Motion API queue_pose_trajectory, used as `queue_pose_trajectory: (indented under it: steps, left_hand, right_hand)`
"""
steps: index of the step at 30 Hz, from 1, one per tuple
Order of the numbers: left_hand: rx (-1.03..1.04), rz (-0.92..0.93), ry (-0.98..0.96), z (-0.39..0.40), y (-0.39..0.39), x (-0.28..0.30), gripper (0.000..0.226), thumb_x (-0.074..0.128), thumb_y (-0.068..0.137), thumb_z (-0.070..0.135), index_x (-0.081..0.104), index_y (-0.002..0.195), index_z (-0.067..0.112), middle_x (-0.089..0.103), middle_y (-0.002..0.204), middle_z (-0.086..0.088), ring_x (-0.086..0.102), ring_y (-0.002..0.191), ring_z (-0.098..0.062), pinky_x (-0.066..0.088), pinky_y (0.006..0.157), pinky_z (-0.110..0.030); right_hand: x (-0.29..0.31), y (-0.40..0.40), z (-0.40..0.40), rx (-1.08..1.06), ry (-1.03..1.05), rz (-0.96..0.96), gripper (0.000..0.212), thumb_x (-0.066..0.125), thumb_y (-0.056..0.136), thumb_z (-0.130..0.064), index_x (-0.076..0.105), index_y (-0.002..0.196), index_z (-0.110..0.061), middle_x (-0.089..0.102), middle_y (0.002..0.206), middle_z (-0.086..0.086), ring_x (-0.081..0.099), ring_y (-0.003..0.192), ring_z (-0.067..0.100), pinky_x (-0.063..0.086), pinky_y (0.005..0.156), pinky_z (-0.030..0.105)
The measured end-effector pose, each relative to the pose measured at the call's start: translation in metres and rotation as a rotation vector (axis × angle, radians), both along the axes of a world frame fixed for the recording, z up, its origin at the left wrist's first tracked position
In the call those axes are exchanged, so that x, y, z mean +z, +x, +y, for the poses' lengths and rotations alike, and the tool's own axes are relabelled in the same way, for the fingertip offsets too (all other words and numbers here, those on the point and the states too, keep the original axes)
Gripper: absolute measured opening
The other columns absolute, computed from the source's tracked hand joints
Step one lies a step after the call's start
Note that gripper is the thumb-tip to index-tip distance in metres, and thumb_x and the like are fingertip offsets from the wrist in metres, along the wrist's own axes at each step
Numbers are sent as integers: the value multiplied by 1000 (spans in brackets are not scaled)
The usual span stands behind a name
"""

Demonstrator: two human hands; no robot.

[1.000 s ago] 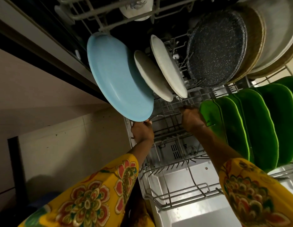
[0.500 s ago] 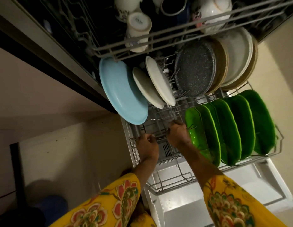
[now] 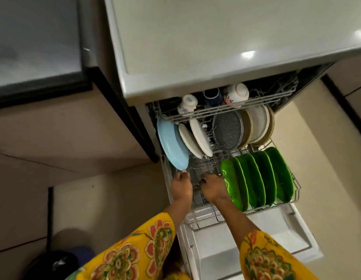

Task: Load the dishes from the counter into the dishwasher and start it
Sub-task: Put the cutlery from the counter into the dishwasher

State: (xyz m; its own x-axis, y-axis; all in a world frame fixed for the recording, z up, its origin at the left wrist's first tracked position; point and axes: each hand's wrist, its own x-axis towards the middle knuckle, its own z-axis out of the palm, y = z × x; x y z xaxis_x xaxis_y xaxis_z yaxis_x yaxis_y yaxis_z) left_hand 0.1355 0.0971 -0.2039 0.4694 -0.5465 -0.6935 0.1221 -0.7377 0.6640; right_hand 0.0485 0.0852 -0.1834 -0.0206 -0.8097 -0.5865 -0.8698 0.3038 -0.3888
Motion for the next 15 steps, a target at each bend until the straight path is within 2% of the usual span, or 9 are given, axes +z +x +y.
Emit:
queue_pose_trajectory:
  steps: [2,3,5,8,10,12,13,15]
  left_hand:
    - [45,41,-71,3,10,32,33,47,98,29,60,73,12,60,72,-5,54,73,-25,43,64,-27]
    - [64,49,-104,4,17,45,35,47,98,30,59,68,17,60,72,-4,54,74,-24,45,68,-30]
    - [95,49,-146,10,33,70,36,46,99,32,58,66,22,62,78,-7,55,77,-24,45,76,-34]
    - [153,39,-201,19,60,106,38,43,99,35,60,68,21,60,75,-5,53,76,-22,42,74,-34]
    - [194,18,-267,23,79,129,38,43,99,34,62,70,19,62,79,-6,54,78,-22,43,77,-34]
    - [232,-16,-334,26,100,153,40,41,100,36,62,71,18,62,79,-6,54,77,-21,44,77,-34]
    - [246,-30,-359,27,108,163,40,41,100,36,62,71,18,62,79,-6,55,77,-21,45,77,-35]
    - [265,-58,-433,29,130,187,38,40,100,34,61,73,18,62,79,-5,55,77,-20,45,75,-34]
  right_hand:
    - [32,10,4,26,-38,-14,27,45,93,-16,63,111,-4,64,115,20,60,106,35,46,83,31]
    - [48,17,5,34,-55,-31,27,46,94,-16,64,110,-5,65,112,20,60,104,35,47,82,31]
    - [76,32,9,46,-78,-68,26,46,94,-19,66,106,-7,67,109,19,62,101,34,48,82,32]
    - [113,60,16,97,-98,-138,27,46,94,-20,67,106,-7,66,111,16,61,102,32,47,84,31]
    - [138,80,20,135,-110,-198,26,46,95,-20,67,103,-7,68,105,14,61,98,29,45,77,28]
    - [158,102,20,158,-137,-258,24,47,96,-23,66,86,-12,66,86,8,60,81,23,40,60,24]
    - [166,112,20,162,-158,-281,27,47,96,-24,59,73,-16,60,74,2,55,69,17,34,53,20]
    - [188,137,18,190,-219,-333,34,47,96,-24,48,63,-17,48,62,-5,44,57,7,26,47,15]
